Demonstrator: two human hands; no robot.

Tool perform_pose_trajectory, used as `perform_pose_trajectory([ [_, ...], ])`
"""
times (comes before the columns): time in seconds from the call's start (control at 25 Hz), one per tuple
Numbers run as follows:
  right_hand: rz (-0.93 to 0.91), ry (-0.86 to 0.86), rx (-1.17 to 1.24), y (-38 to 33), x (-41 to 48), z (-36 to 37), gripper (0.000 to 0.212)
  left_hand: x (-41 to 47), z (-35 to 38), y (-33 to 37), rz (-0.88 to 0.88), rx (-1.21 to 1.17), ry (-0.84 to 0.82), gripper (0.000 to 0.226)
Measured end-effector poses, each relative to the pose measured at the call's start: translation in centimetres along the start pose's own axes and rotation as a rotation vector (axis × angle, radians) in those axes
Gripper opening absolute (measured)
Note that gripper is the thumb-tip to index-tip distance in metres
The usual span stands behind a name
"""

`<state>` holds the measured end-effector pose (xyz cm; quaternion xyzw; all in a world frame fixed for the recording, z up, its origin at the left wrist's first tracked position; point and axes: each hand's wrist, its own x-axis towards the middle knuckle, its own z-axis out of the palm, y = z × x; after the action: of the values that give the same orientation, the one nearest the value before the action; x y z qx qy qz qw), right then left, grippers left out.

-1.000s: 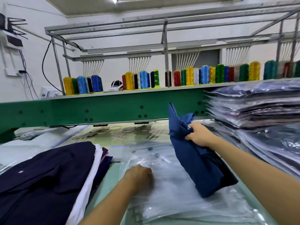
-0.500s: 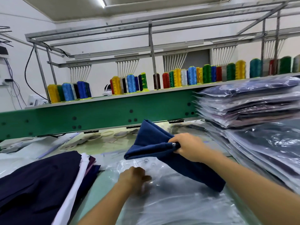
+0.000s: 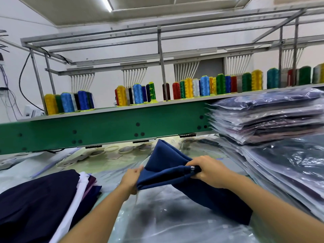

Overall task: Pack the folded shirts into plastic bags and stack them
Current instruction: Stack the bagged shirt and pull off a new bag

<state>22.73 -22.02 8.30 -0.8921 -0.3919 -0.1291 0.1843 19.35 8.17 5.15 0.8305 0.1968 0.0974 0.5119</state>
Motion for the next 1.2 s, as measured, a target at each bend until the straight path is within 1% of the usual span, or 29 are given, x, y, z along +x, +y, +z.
perform_pose_trajectory([
  [0.04, 0.004, -0.017, -0.02, 0.2, 0.0, 0.3, 0.014, 0.2, -0.2, 0.0, 0.042, -0.02, 0.039, 0.042],
  [0.08, 0.005, -0.036, -0.047, 0.4, 0.0, 0.6, 0.01, 0.1, -0.2, -0.1, 0.1, 0.039, 0.07, 0.043],
  [0.2, 0.003, -0.094, -0.112, 0.2, 0.2, 1.8, 0.007, -0.3, 0.6, 0.7, 0.295, 0.277, 0.088, 0.038],
  [0.24, -0.004, -0.112, -0.13, 0.0, 0.5, 2.2, 0.008, -0.4, 1.0, 1.1, 0.345, 0.361, 0.1, 0.041],
  [0.32, -0.03, -0.14, -0.177, -0.6, 1.3, 2.8, 0.008, -0.8, 2.0, 1.8, 0.41, 0.514, 0.169, 0.048],
  [0.36, -0.036, -0.155, -0.198, -0.9, 1.8, 3.1, 0.007, -1.0, 2.3, 2.2, 0.437, 0.556, 0.217, 0.048],
  [0.48, 0.005, -0.226, -0.208, -1.3, 2.4, 3.6, 0.007, -1.4, 2.5, 3.0, 0.541, 0.587, 0.342, 0.044],
  [0.6, 0.117, -0.306, -0.151, -0.7, 2.3, 3.4, 0.005, -1.7, 2.2, 3.4, 0.678, 0.472, 0.484, 0.045],
  [0.64, 0.151, -0.312, -0.136, -0.5, 2.4, 3.3, 0.003, -1.6, 2.1, 3.4, 0.705, 0.463, 0.467, 0.044],
  [0.68, 0.18, -0.306, -0.121, -0.4, 2.5, 3.2, 0.001, -1.6, 2.1, 3.3, 0.722, 0.507, 0.392, 0.043],
  [0.76, 0.209, -0.265, -0.078, -0.9, 3.3, 2.9, 0.005, -1.8, 2.5, 3.0, 0.695, 0.726, 0.188, 0.038],
  [0.8, 0.209, -0.24, -0.047, -1.2, 3.6, 2.8, 0.005, -2.0, 2.7, 2.8, 0.677, 0.813, 0.136, 0.035],
  [0.88, 0.197, -0.213, 0.012, -1.8, 3.9, 2.7, 0.006, -2.2, 3.0, 2.7, 0.649, 0.899, 0.139, 0.032],
  [0.92, 0.191, -0.227, 0.04, -1.9, 3.7, 2.7, 0.009, -2.4, 3.2, 2.7, 0.631, 0.936, 0.156, 0.033],
  [1.0, 0.192, -0.314, 0.051, -1.3, 2.5, 2.5, 0.015, -2.8, 3.3, 2.7, 0.596, 1.026, 0.166, 0.035],
  [1.08, 0.233, -0.435, 0.006, -0.1, 0.7, 2.0, 0.032, -3.0, 3.2, 2.4, 0.585, 1.088, 0.163, 0.037],
  [1.12, 0.253, -0.481, -0.029, 0.5, -0.2, 1.8, 0.036, -3.0, 3.1, 2.2, 0.575, 1.096, 0.162, 0.037],
  [1.16, 0.263, -0.495, -0.072, 1.0, -1.2, 1.7, 0.037, -3.0, 3.2, 2.0, 0.564, 1.085, 0.161, 0.036],
  [1.2, 0.267, -0.476, -0.131, 1.4, -2.0, 1.7, 0.033, -3.0, 3.3, 1.8, 0.554, 1.066, 0.159, 0.035],
])
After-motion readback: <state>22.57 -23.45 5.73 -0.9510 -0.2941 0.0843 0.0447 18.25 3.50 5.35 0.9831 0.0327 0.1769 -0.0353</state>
